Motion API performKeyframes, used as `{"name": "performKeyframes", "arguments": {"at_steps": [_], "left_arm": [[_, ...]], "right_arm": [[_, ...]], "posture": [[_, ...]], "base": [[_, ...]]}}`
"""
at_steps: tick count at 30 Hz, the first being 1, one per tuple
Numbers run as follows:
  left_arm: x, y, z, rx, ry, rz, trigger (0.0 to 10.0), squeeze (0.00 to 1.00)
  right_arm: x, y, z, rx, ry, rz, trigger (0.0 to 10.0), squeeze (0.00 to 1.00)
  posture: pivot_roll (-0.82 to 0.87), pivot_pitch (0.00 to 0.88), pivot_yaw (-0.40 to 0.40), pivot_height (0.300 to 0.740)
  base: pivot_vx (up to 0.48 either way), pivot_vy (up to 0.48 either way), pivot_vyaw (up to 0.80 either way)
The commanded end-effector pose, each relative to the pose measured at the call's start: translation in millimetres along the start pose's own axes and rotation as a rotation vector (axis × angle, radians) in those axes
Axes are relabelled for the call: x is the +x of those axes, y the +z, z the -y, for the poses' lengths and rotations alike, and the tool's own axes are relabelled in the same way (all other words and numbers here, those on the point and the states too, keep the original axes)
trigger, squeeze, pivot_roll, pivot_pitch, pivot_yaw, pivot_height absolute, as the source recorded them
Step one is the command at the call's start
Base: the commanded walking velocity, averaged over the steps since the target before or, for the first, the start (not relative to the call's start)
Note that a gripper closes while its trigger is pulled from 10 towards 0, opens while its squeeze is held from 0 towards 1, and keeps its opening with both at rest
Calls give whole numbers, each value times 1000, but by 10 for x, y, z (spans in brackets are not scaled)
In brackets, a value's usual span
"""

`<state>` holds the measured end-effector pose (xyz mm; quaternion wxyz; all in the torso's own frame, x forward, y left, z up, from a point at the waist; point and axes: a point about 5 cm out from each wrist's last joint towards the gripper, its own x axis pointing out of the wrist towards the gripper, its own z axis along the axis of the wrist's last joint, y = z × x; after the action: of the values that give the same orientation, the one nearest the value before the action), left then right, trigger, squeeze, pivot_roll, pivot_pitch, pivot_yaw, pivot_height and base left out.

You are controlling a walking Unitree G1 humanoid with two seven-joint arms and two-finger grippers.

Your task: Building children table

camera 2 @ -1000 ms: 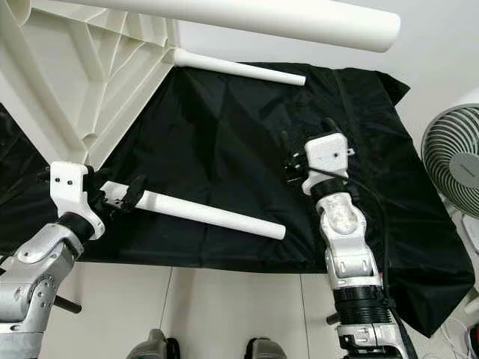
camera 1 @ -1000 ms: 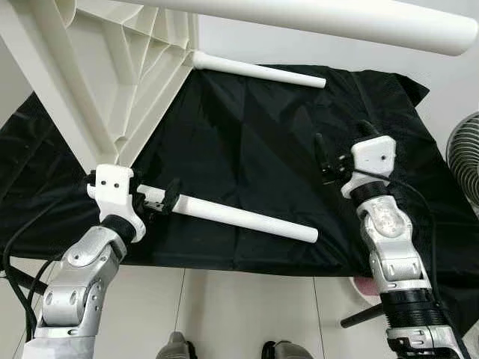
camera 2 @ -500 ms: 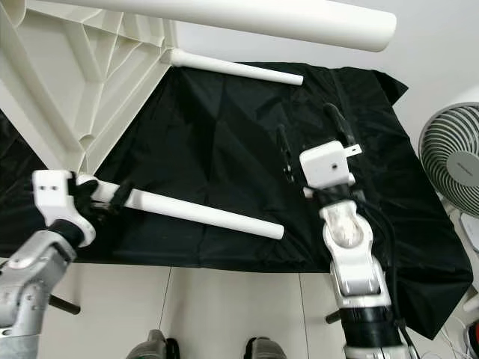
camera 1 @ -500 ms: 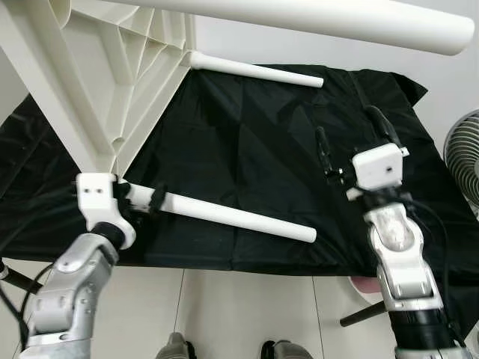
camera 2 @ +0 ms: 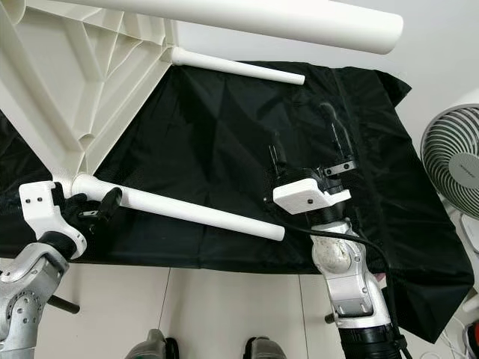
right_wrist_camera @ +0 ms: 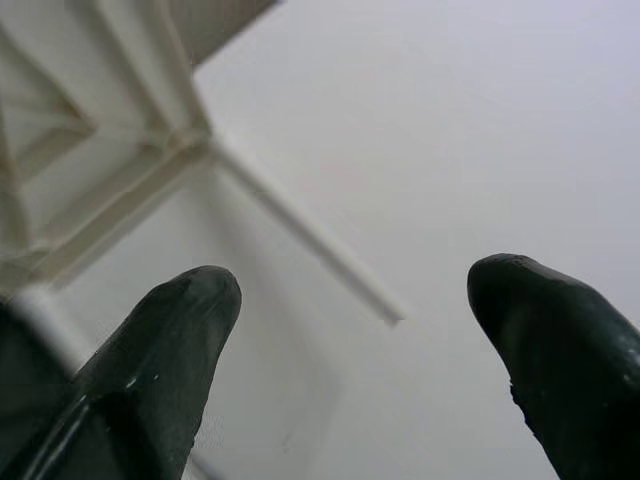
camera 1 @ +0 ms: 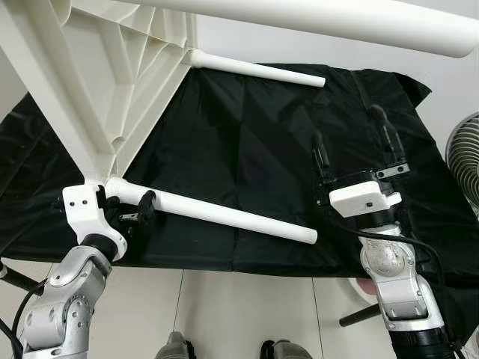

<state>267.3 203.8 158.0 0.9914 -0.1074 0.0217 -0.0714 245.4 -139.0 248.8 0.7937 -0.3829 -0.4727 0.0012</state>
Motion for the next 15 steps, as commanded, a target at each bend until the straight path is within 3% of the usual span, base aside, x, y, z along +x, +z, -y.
{"name": "performKeyframes", "arguments": {"at_steps": [1, 6, 7, 8, 9, 11, 12, 13, 15], "left_arm": [[17, -30, 1, 9, -28, -33, 10000, 0], [45, -8, 46, 52, -89, -50, 10000, 0], [56, -8, 50, 74, -106, -57, 10000, 0], [72, 0, 35, 92, -114, -65, 10000, 0], [72, 0, 35, 92, -114, -65, 10000, 0], [101, 44, -12, 109, -109, -63, 10000, 0], [111, 64, -33, 112, -105, -60, 10000, 0], [117, 82, -50, 115, -104, -58, 10000, 0], [119, 91, -60, 116, -103, -57, 10000, 0]], "right_arm": [[12, 62, -18, -49, 5, 70, 10000, 0], [-13, 52, -138, -18, 57, 109, 10000, 0], [-20, 18, -207, 120, 81, 50, 10000, 0], [5, -8, -290, 315, 119, -36, 10000, 0], [5, -8, -290, 315, 119, -36, 10000, 0], [114, 11, -423, 678, 237, -152, 10000, 0], [162, 50, -461, 801, 289, -172, 10000, 0], [258, 65, -399, 870, 264, -153, 10000, 0], [319, 71, -347, 904, 235, -135, 10000, 0]], "posture": [[-7, 173, 64, 740], [-11, 174, 72, 740], [-6, 172, 79, 740], [1, 171, 88, 740], [1, 171, 88, 740], [6, 170, 101, 740], [6, 170, 101, 740], [12, 170, 111, 740], [12, 170, 111, 740]], "base": [[0, 0, 0], [0, 0, 0], [0, 0, 0], [0, 0, 0], [0, 0, 0], [0, 0, 0], [0, 0, 0], [0, 0, 0], [0, 0, 0]]}}
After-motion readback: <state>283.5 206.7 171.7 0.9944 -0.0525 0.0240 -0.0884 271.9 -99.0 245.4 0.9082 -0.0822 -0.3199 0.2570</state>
